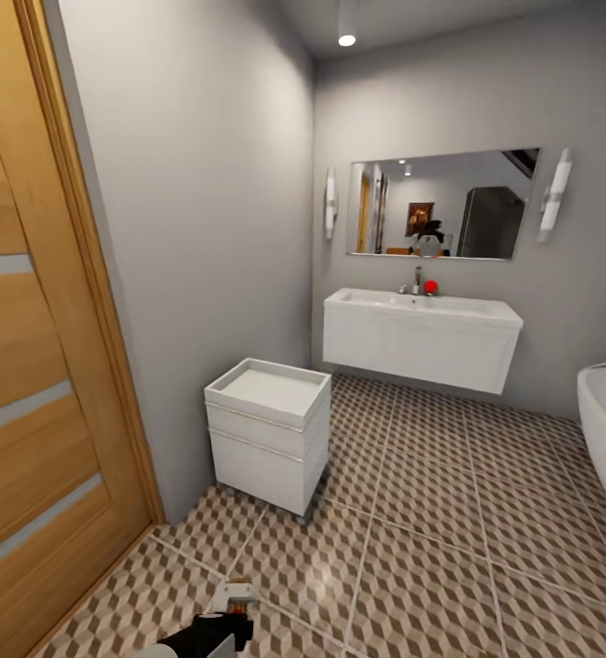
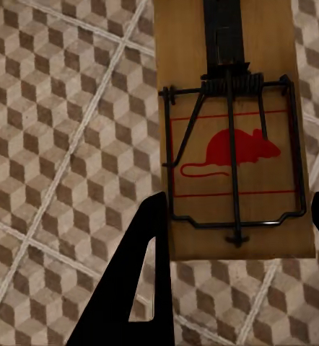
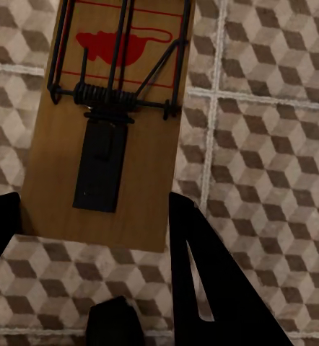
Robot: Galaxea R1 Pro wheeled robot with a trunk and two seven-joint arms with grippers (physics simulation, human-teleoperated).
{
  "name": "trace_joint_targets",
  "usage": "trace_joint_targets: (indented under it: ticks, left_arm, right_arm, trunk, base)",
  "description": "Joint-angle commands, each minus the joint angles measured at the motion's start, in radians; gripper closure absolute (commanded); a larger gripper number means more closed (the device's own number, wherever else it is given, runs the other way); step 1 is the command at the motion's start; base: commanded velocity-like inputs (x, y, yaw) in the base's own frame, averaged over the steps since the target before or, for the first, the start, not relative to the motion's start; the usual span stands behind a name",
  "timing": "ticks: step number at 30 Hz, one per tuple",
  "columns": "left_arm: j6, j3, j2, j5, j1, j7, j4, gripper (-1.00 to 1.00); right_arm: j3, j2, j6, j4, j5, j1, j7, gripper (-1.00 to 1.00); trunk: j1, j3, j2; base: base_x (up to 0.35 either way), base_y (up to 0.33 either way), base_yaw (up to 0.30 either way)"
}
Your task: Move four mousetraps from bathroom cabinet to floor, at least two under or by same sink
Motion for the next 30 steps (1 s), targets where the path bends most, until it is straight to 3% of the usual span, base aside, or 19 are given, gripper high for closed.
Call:
trace_joint_targets:
  ticks: [1,14,25,30]
  left_arm:
    - [0.006,0.007,0.000,-0.011,-0.001,-0.008,0.000,1.00]
    - [0.008,0.007,0.000,-0.011,-0.001,-0.029,-0.001,1.00]
    - [-0.007,0.008,0.000,-0.011,-0.001,-0.029,-0.001,1.00]
    - [-0.009,0.008,0.000,-0.009,-0.001,-0.027,-0.001,1.00]
  right_arm:
    - [-0.001,0.001,0.001,0.001,-0.009,-0.001,0.001,1.00]
    - [0.000,0.004,0.000,0.001,-0.005,-0.001,-0.001,1.00]
    - [0.000,0.006,0.001,0.001,-0.005,-0.001,-0.001,1.00]
    - [0.000,0.005,0.001,0.001,-0.005,-0.001,-0.001,1.00]
  trunk:
    - [0.001,-0.001,-0.001]
    - [0.001,-0.001,-0.001]
    - [0.001,-0.001,-0.001]
    - [0.001,-0.001,-0.001]
  base:
    - [0.321,0.000,-0.025]
    - [0.323,-0.001,-0.004]
    - [0.277,-0.152,0.000]
    - [0.089,-0.067,0.000]
